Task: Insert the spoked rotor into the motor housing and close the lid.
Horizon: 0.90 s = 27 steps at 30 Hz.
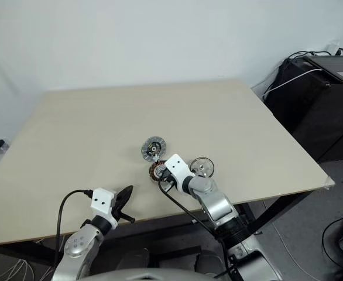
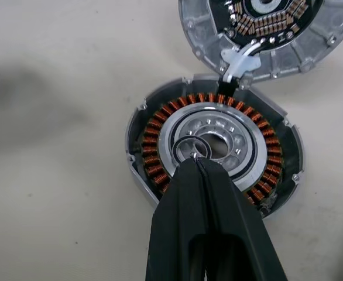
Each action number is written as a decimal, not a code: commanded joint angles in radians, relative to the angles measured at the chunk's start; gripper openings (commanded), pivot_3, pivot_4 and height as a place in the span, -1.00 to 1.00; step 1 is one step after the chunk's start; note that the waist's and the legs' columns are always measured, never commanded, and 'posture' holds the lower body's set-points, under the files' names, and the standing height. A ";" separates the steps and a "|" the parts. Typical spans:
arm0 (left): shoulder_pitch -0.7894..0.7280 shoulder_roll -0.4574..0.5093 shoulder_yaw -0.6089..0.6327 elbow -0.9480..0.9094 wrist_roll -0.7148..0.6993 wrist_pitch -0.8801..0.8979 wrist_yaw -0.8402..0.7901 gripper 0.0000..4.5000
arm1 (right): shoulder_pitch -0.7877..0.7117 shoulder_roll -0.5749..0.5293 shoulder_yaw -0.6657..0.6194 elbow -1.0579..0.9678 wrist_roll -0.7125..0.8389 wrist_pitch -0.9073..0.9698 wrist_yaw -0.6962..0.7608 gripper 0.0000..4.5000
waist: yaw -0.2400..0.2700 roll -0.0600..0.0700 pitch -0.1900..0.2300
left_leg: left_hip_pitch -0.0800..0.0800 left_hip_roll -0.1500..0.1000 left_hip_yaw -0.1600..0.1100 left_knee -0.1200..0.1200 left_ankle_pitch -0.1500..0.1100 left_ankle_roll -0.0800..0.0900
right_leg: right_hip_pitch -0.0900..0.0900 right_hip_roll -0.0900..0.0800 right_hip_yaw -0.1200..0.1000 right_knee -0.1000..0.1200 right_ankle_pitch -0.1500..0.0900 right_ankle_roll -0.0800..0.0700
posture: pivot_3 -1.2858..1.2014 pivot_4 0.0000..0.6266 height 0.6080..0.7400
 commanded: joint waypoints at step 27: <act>-0.019 -0.010 -0.013 -0.032 -0.013 0.005 0.003 -1.00 | -0.128 0.038 -0.002 0.137 -0.030 -0.013 0.031 -0.99 | -0.008 0.000 0.000 | 0.000 0.000 0.001 -0.001 0.000 0.000 | -0.001 0.000 0.000 0.000 0.000 0.000 | 0.03 -1.00 1.00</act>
